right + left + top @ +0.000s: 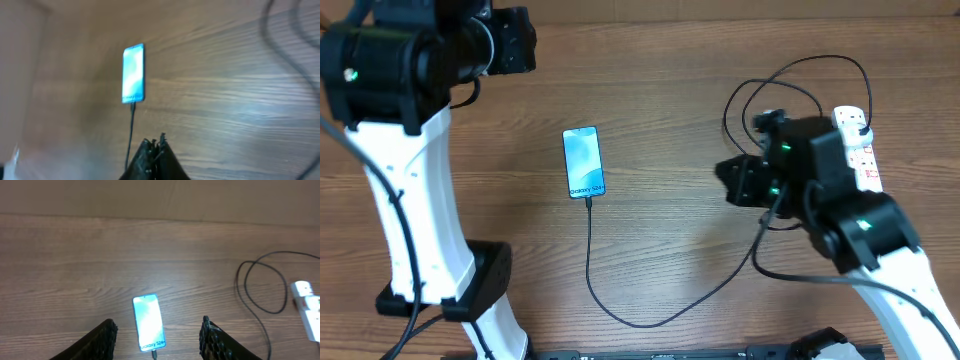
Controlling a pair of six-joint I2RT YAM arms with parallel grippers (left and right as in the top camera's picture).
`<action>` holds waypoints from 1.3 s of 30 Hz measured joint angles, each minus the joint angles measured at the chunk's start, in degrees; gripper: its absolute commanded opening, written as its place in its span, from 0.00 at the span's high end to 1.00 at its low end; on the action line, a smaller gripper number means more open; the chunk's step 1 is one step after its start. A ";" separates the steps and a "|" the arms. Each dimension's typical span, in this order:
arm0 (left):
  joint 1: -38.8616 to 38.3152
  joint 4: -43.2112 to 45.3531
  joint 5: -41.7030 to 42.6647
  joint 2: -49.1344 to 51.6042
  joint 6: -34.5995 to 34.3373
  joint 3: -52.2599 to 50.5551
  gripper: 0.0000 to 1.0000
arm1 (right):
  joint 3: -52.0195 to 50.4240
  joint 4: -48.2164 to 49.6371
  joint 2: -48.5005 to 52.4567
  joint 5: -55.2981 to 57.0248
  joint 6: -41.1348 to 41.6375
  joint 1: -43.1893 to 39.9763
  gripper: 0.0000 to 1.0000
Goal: Plug charger to phone and switch on socket
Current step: 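Move the right gripper over the power strip switch beside the plug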
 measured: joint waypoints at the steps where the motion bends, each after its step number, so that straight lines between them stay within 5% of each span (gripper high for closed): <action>1: 0.00 -0.02 0.22 -0.79 0.00 0.00 0.35 | 0.00 -0.57 -1.11 0.55 0.00 -1.51 0.96; 4: 0.00 -0.09 0.72 -2.56 0.02 0.00 0.01 | 0.02 -2.38 -3.43 1.27 0.07 -6.84 0.97; 13: -0.02 -0.15 1.01 -3.56 0.17 0.02 0.00 | 1.01 -4.66 -3.69 -6.25 -1.55 -30.01 0.97; 25: -0.02 -0.20 1.03 -3.58 0.17 0.02 0.00 | 23.30 -19.87 17.20 -11.15 -8.22 -46.90 0.96; 39: -0.02 -0.15 1.01 -3.56 0.17 0.02 0.00 | 18.82 -4.79 29.88 -16.76 -11.10 -57.77 0.96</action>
